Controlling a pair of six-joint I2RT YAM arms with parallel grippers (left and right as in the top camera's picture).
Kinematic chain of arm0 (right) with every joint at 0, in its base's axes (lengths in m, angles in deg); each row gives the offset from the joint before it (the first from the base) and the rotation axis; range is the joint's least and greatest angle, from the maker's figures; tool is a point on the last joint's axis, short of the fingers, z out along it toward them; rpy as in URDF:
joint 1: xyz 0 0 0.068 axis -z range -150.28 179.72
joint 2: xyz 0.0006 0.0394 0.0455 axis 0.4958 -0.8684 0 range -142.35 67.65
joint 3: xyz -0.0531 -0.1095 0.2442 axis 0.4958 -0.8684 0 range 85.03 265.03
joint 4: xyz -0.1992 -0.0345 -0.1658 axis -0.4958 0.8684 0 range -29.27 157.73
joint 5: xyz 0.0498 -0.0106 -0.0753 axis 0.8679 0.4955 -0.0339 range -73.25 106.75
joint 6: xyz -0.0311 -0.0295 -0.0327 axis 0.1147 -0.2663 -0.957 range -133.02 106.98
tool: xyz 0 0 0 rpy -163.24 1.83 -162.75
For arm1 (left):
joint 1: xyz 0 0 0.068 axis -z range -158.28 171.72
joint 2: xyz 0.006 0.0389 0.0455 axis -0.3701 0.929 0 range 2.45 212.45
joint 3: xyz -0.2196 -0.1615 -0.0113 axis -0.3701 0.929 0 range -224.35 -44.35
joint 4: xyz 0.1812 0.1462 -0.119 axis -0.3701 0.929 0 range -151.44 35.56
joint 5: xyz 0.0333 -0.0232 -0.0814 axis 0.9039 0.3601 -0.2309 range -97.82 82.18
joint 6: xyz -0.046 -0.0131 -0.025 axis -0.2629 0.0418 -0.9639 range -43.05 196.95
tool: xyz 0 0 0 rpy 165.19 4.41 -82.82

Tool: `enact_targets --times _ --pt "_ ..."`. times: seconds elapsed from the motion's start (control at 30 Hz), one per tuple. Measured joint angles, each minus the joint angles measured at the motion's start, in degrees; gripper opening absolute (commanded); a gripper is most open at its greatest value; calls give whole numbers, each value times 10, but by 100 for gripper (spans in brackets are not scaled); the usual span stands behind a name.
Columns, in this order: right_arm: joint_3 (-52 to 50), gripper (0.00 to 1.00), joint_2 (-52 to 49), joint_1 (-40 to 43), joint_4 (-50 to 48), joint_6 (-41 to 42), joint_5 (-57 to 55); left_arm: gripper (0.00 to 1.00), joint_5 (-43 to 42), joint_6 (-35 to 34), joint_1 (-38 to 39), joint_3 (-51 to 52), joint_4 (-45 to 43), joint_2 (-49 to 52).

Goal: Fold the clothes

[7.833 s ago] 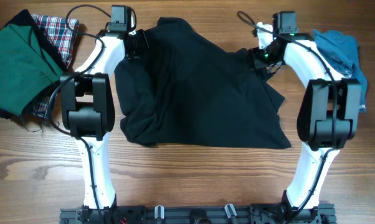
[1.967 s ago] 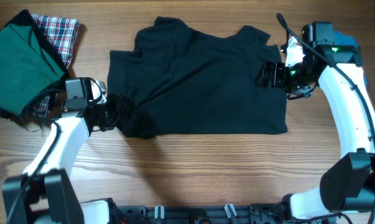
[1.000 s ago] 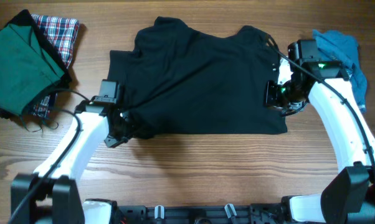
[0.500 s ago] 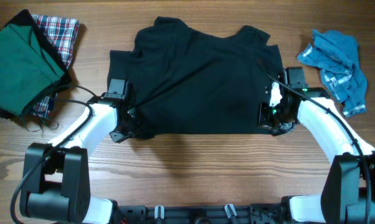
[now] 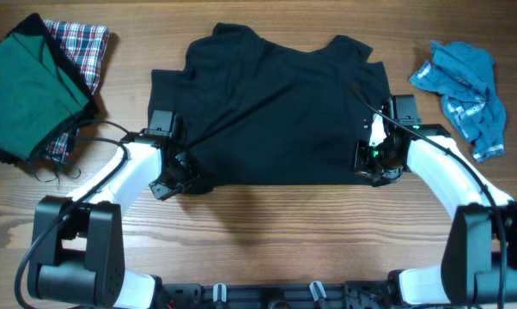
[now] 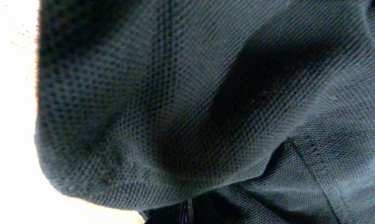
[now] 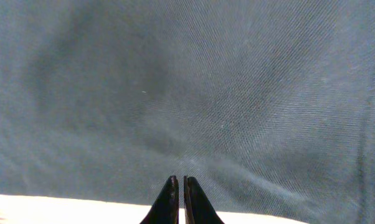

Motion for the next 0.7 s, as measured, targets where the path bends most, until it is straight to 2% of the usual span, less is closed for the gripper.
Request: enact_targets --times 0.33,0.57,0.7 --pt "0 4 -34 0 0 0 24 4 -66 -9 0 -6 89 18" --pt "3 4 -57 1 5 0 29 4 -90 -9 0 -1 105 22" --pt "10 4 -66 0 61 19 33 4 -90 -8 0 -1 105 22"
